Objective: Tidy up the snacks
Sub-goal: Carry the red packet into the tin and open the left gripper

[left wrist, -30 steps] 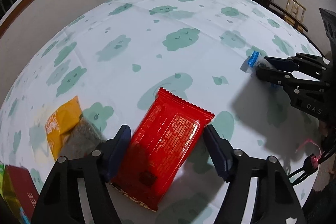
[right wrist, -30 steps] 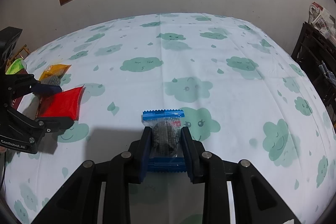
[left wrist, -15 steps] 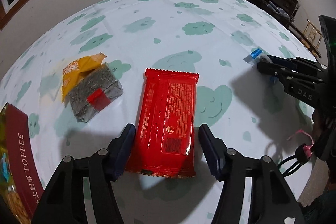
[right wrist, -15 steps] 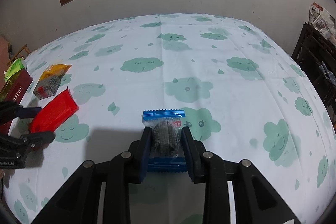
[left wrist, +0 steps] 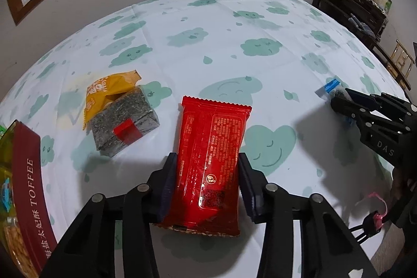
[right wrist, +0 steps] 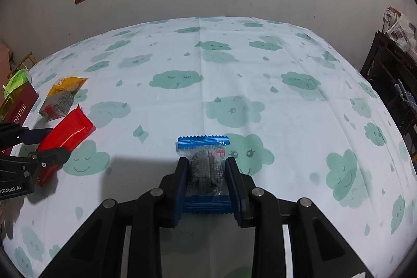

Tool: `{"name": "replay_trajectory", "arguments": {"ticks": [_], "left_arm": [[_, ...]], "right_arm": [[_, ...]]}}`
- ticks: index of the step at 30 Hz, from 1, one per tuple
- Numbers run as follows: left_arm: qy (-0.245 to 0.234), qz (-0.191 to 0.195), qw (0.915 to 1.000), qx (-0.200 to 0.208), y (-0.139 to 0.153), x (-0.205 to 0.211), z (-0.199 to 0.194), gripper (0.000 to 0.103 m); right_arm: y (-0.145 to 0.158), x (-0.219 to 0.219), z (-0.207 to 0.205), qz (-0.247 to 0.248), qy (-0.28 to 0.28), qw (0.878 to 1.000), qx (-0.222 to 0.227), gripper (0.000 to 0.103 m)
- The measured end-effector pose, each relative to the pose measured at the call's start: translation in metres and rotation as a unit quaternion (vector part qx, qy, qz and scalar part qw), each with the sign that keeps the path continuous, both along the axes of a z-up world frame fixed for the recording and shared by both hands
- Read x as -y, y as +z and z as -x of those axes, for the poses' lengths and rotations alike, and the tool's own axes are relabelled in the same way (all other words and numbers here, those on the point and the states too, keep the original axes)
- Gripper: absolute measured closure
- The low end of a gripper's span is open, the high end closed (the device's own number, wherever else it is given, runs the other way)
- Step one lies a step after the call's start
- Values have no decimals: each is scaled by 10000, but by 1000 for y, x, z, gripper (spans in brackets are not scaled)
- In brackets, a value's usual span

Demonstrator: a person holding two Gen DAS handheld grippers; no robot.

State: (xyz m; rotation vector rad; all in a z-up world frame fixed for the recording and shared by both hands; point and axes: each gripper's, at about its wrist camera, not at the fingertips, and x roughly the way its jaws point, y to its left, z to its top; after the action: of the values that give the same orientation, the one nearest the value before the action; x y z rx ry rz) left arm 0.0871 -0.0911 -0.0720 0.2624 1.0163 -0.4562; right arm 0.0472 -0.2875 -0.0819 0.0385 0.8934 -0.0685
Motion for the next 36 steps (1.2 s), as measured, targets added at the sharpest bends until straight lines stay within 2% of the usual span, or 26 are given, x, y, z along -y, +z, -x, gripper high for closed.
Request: {"name": "replay_trajectory", "arguments": {"ticks": [8, 19, 24, 30, 36], "left_arm": [[236, 95, 9996, -85, 6, -8, 2, 64], [423, 218, 9985, 257, 40, -24, 16, 64], [688, 225, 9967, 359, 57, -41, 21, 64], [1160, 226, 9917, 503, 78, -88, 27, 64], [1798, -46, 9816, 645, 88, -153, 29, 64]], "right_arm": [[-1, 0, 0, 27, 7, 10000, 1, 72], [-1, -1, 0, 44, 8, 10000, 1, 72], [-1, -1, 0, 52, 10, 10000, 2, 72], [-1, -1, 1, 53, 10, 10000, 3, 72], [-1, -1, 0, 53, 10, 10000, 2, 72]]}}
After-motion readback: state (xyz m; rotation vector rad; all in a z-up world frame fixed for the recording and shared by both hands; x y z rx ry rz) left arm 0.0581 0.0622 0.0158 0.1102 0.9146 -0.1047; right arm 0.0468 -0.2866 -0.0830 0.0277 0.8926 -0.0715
